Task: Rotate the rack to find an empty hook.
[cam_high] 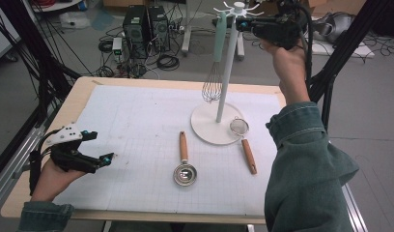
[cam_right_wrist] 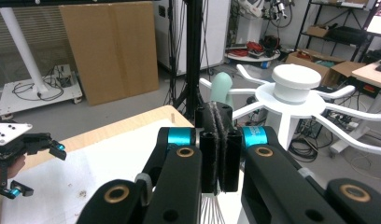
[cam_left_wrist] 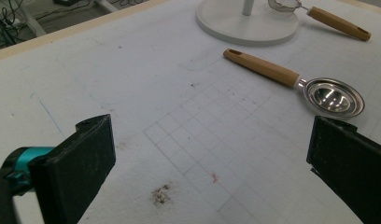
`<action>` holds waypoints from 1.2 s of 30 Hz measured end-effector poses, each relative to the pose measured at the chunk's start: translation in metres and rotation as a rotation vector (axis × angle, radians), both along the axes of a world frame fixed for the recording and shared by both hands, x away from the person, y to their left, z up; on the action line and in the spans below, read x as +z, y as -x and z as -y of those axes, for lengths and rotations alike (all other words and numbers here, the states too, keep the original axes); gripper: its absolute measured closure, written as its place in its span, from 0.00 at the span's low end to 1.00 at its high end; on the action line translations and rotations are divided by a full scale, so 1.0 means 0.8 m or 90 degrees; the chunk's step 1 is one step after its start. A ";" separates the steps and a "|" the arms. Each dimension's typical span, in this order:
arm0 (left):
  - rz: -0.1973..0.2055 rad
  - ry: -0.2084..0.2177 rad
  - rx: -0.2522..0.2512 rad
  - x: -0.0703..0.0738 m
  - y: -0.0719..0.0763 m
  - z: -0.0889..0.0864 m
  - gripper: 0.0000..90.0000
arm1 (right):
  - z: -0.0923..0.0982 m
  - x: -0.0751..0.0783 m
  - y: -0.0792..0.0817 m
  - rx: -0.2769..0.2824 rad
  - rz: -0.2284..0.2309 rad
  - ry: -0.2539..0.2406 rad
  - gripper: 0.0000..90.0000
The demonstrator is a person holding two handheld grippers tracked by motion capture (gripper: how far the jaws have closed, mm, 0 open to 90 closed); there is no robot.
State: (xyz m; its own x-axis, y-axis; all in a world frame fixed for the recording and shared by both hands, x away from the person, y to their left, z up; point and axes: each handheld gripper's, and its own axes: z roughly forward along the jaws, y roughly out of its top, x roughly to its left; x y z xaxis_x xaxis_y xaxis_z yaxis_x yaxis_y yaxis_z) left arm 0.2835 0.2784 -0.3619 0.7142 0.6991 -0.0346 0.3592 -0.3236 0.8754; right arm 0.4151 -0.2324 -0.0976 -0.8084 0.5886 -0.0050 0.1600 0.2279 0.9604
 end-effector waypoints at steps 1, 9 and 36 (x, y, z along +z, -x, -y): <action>0.001 0.001 0.001 0.000 0.000 0.000 0.02 | 0.000 0.000 0.000 -0.001 0.001 0.002 0.99; 0.000 0.004 0.002 0.000 0.000 0.000 0.02 | 0.004 0.000 0.011 0.009 0.010 -0.006 0.98; -0.007 0.003 -0.002 -0.004 -0.004 0.000 0.02 | 0.019 -0.060 0.064 0.032 -0.014 -0.033 0.42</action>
State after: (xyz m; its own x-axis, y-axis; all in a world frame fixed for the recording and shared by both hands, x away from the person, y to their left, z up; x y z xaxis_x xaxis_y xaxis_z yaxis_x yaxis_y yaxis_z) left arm 0.2867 0.2787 -0.3648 0.7162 0.6964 -0.0455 0.3673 -0.3207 0.8730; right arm 0.3640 -0.2476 -0.1456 -0.8369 0.5457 0.0433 0.1711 0.1857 0.9676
